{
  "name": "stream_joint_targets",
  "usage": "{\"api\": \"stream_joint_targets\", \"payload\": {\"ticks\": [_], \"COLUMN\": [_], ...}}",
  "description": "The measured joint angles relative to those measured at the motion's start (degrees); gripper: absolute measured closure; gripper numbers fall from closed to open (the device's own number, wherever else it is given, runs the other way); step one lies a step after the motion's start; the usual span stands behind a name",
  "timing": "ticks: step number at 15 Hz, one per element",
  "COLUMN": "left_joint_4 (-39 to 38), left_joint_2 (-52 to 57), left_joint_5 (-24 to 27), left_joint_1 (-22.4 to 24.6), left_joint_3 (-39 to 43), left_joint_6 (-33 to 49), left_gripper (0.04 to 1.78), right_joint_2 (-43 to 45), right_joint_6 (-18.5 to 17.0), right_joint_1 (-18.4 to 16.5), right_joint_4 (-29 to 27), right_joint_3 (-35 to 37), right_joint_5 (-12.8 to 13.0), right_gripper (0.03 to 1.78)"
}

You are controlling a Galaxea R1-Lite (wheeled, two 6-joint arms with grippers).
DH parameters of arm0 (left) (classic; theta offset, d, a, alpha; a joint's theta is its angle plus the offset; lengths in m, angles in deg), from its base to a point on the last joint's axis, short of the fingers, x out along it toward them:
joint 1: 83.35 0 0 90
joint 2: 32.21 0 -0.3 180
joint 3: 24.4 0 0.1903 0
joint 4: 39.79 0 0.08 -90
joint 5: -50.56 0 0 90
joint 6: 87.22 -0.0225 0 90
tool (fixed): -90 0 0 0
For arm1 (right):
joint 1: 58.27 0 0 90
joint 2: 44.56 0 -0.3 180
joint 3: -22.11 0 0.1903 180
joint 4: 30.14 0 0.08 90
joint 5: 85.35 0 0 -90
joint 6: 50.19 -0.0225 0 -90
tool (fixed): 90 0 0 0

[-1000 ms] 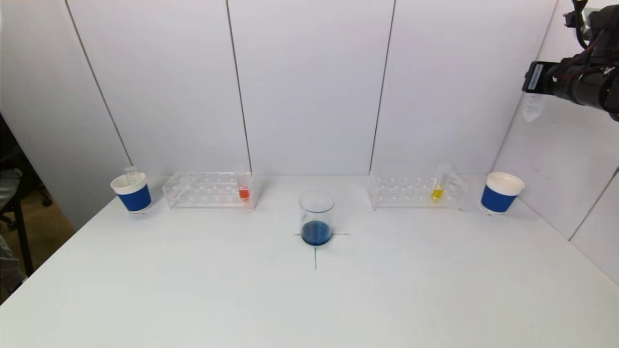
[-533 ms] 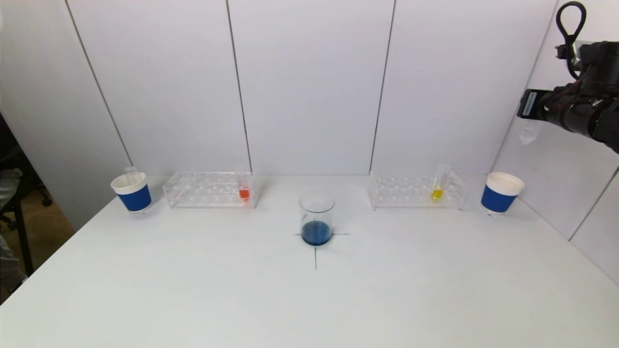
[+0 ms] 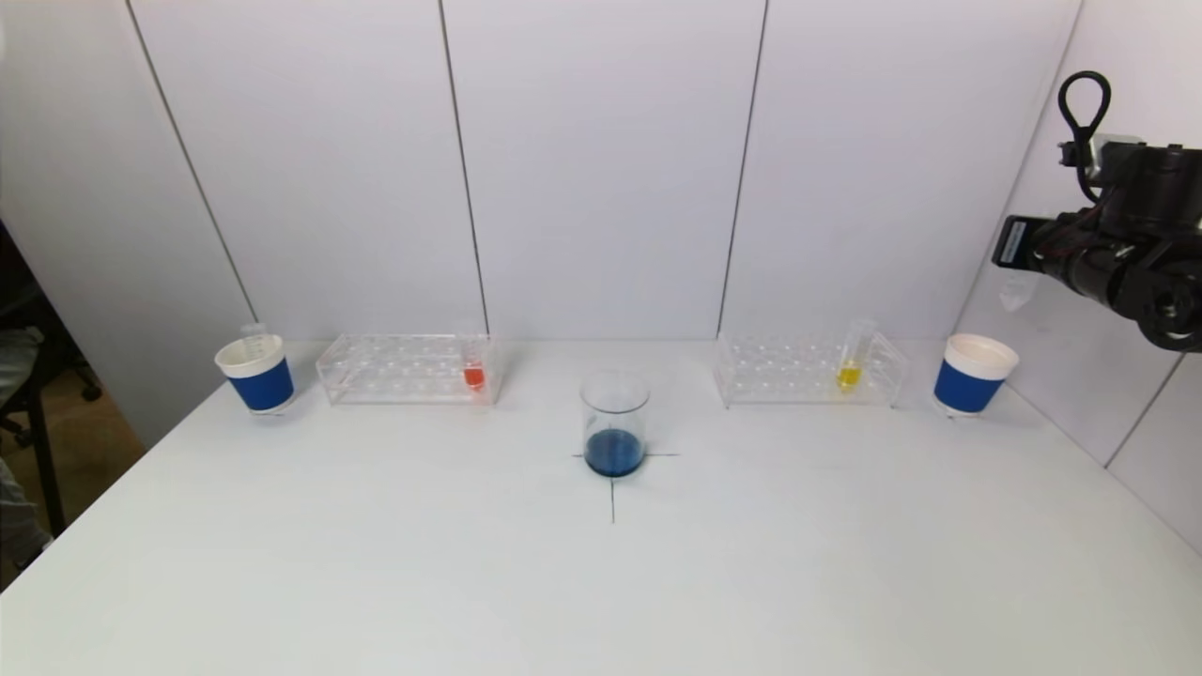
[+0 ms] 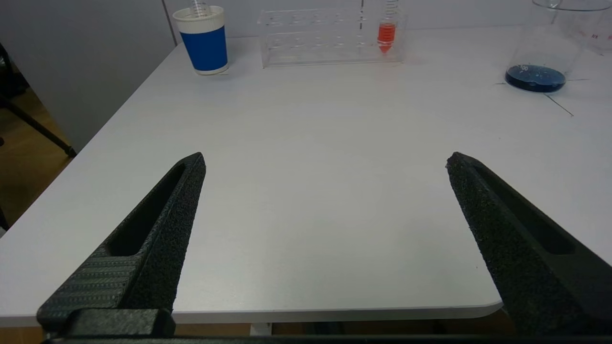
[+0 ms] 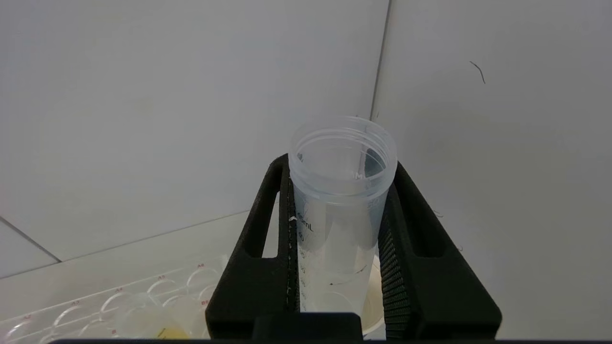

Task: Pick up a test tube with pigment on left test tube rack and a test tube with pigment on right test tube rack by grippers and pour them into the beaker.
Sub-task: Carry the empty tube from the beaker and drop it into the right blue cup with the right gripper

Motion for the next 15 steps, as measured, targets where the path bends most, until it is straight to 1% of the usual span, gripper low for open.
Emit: {"api": "stream_joint_targets", "payload": {"ticks": [4, 7, 10, 15], "left_joint_4": [0.02, 0.0, 0.0, 0.0], "left_joint_2": [0.0, 0.0, 0.0, 0.0], "left_joint_5": [0.02, 0.02, 0.02, 0.02], "left_joint_1": [0.0, 0.0, 0.02, 0.0], "left_joint_3": [0.0, 0.0, 0.0, 0.0], "left_joint_6": [0.05, 0.02, 0.02, 0.0], "left_gripper": [0.06, 0.06, 0.06, 0.06], "right_joint_2": [-3.57, -6.52, -9.69, -14.85], "right_joint_6": [-0.27, -0.24, -0.29, -0.29], "right_joint_1": [-0.57, -1.6, -2.69, -3.46], "right_joint_4": [0.78, 2.76, 2.93, 2.95], "right_joint_3": [-0.11, -1.0, -2.93, -7.01], "right_joint_5": [-0.11, -0.27, -0.33, -0.49], "right_gripper": [1.28, 1.28, 1.28, 1.28]}}
